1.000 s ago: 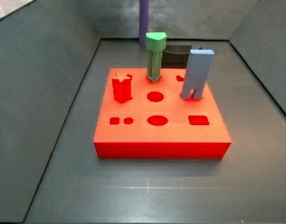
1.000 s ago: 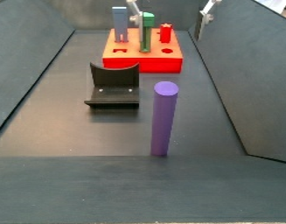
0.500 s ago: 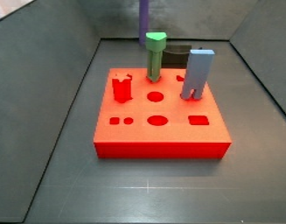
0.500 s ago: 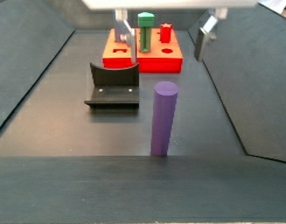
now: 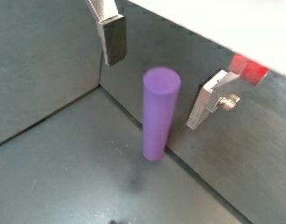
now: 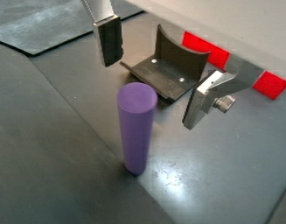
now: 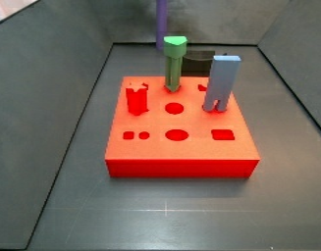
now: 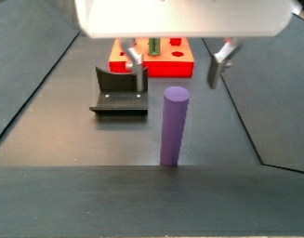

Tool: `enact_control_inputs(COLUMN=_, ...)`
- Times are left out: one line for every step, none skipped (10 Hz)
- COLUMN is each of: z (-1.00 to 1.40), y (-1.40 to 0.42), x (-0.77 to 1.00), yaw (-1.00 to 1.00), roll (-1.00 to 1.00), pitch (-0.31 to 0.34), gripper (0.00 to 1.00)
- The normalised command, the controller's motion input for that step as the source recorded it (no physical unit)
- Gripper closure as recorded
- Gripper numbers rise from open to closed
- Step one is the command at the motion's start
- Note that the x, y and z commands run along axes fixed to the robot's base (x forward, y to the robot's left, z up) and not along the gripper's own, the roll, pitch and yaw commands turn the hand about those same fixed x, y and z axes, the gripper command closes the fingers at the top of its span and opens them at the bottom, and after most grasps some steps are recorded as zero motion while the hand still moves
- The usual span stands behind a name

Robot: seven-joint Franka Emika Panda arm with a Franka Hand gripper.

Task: Pick up the round object. Move up. Move to above the board. Insert the round object.
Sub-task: Pick up the round object.

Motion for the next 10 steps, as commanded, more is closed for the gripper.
enact_control_inputs(z=-0.23, y=0.00, x=0.36, yaw=-0.01, roll=-0.06, pitch=0.004, gripper=0.00)
enact_control_inputs(z=-0.25, y=0.09, x=0.12, yaw=-0.04, roll=-0.14, pitch=0.000, gripper=0.00)
enact_control_inputs(z=-0.24, y=0.19, x=0.00, yaw=-0.05, roll=-0.24, pitch=-0.034, gripper=0.00)
enact_control_inputs(z=-0.22, y=0.22, x=-0.03, yaw=-0.03, roll=-0.27, pitch=-0.070, gripper=0.00)
enact_control_inputs(z=-0.20, y=0.19, x=-0.03, yaw=0.00, roll=-0.22, pitch=-0.057, gripper=0.00)
enact_control_inputs(z=-0.22, y=0.14, x=0.00, yaw=0.00, roll=-0.14, pitch=-0.037, gripper=0.00)
enact_control_inputs(z=-0.23, y=0.05, x=0.00, yaw=0.00, roll=-0.06, pitch=-0.004, gripper=0.00)
enact_control_inputs(z=-0.29, y=0.03, x=0.04, yaw=0.00, roll=-0.02, pitch=0.000, gripper=0.00)
enact_control_inputs(z=-0.30, y=0.05, x=0.00, yaw=0.00, roll=0.00, pitch=-0.010, gripper=0.00)
enact_control_inputs(z=-0.24, y=0.09, x=0.00, yaw=0.00, roll=0.00, pitch=0.000, gripper=0.00)
